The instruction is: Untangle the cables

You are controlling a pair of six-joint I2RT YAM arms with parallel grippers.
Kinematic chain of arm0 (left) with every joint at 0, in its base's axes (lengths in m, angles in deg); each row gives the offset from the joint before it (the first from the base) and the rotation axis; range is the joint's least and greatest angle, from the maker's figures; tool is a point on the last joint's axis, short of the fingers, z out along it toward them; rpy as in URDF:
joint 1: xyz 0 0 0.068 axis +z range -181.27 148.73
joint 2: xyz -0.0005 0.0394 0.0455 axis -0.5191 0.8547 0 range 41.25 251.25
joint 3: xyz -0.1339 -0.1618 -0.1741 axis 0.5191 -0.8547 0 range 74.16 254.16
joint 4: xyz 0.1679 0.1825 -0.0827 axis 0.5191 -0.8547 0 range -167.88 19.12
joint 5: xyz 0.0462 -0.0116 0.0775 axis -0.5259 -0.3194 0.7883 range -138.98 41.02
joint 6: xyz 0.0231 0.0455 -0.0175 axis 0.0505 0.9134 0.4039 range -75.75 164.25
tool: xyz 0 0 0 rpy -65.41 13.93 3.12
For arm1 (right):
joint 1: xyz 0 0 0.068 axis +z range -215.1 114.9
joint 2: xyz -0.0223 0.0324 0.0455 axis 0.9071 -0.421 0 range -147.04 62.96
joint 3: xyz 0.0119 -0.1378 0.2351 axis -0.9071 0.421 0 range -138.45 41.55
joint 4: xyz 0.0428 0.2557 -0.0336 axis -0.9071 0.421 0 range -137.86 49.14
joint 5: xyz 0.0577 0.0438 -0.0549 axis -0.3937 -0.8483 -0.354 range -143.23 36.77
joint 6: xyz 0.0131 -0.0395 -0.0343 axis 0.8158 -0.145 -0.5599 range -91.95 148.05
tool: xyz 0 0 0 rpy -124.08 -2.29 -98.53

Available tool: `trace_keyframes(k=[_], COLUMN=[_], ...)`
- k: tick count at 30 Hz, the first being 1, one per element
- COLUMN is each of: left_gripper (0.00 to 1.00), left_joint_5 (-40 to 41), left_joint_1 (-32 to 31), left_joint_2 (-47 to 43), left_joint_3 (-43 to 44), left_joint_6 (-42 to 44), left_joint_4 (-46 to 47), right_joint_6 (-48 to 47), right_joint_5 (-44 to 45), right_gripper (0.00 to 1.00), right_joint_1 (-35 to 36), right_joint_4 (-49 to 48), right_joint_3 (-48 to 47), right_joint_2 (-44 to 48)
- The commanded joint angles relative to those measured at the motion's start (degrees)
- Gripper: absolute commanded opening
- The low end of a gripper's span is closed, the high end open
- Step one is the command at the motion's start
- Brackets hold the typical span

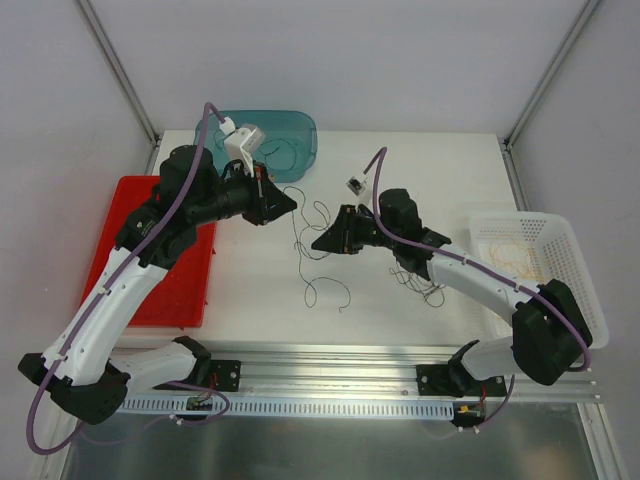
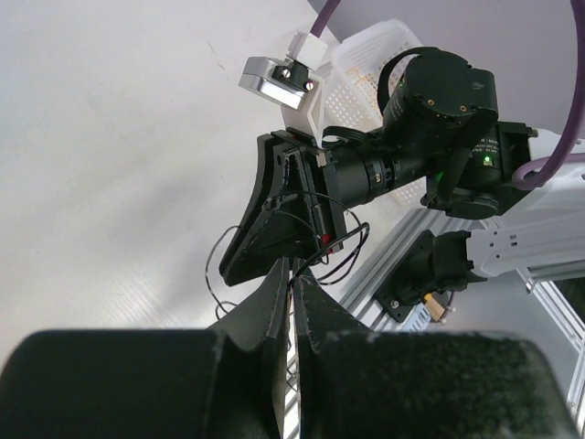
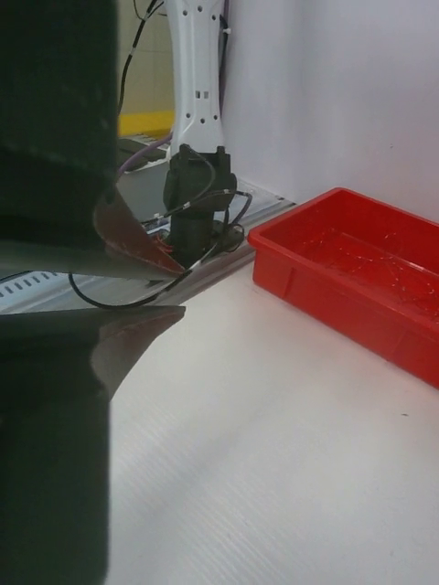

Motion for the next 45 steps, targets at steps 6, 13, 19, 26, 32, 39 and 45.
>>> trace_keyframes(k=[6,13,19,26,32,39,45], left_gripper=[0.0,0.0,0.0,0.0,0.0,0.0,0.0], left_joint_5=[12.5,35.8,39.8,39.1,36.9,28.8,27.4], left_joint_1=[-0.8,0.3,6.2,16.6,18.9,18.9,18.9], left_joint_2=[-4.1,-6.7,-4.2,4.8,12.2,17.2,21.9], left_joint_3=[0.7,1.7,4.5,10.6,19.9,22.6,27.9], left_joint_6=[4.2,6.5,3.0,-3.8,-6.4,-4.5,-2.9], left_joint_4=[1.7,-4.4,-6.9,-7.7,-7.3,-2.7,-1.5], right_joint_6=[-5.7,-16.0,-23.2,-24.4,-24.0,-21.0,-22.7], right_joint_5=[3.5,12.4,18.4,21.0,17.7,6.5,5.0], right_gripper=[0.01,0.01,0.01,0.01,0.01,0.41,0.75], right_joint_1=[-3.6,-12.2,-13.9,-14.0,-14.2,-14.1,-14.1], right_joint_4=[7.1,24.5,34.0,36.0,36.5,36.6,40.7], right_joint_3=[3.0,4.6,4.2,7.0,7.2,0.5,-5.1], right_joint_2=[3.8,10.3,13.4,13.5,14.0,16.2,18.5])
